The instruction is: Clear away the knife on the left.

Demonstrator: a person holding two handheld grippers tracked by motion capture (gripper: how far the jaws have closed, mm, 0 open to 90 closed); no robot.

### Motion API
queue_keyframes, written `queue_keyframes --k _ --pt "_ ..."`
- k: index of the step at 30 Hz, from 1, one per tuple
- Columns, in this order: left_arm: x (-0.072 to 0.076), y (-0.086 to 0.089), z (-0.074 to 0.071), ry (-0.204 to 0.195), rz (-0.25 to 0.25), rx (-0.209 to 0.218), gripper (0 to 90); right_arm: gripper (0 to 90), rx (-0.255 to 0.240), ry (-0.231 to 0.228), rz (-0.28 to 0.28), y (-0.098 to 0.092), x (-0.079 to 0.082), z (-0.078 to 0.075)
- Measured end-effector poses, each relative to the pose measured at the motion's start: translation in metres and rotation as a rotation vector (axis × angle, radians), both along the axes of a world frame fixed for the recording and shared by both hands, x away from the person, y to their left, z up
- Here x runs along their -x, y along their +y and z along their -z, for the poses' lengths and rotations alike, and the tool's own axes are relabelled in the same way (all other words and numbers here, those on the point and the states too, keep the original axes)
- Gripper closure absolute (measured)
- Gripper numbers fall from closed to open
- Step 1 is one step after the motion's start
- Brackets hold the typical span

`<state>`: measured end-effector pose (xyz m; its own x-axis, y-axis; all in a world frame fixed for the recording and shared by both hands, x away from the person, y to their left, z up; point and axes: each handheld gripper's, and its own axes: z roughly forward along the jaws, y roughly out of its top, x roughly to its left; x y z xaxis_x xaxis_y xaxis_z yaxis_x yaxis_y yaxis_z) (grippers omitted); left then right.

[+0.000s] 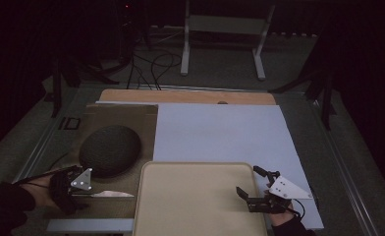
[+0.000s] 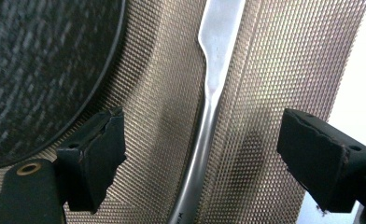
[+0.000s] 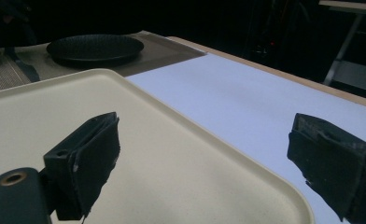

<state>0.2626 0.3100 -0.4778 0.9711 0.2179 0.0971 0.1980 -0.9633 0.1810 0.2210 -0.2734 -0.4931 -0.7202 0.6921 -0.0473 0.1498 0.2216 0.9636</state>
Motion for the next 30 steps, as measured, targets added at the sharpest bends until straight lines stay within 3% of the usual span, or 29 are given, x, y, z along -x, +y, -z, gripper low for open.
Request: queue_keyframes --k 5,11,21,30 --pt "-0.003 0.001 0.005 0.021 0.005 -0.033 23.1 8.9 0.0 0.002 -0.001 0.001 0.0 0.0" --pt "-0.008 -0.001 0.006 0.034 0.014 -0.052 39.1 8.9 0.001 0.002 -0.001 0.001 0.0 0.001" --pt "-0.011 -0.008 0.006 0.075 0.112 -0.096 62.3 8.9 -0.002 0.003 -0.002 0.0 0.0 0.001" --pt "-0.02 -0.016 0.007 0.152 0.155 -0.139 67.0 8.9 -0.001 0.002 -0.004 0.001 0.0 0.0"
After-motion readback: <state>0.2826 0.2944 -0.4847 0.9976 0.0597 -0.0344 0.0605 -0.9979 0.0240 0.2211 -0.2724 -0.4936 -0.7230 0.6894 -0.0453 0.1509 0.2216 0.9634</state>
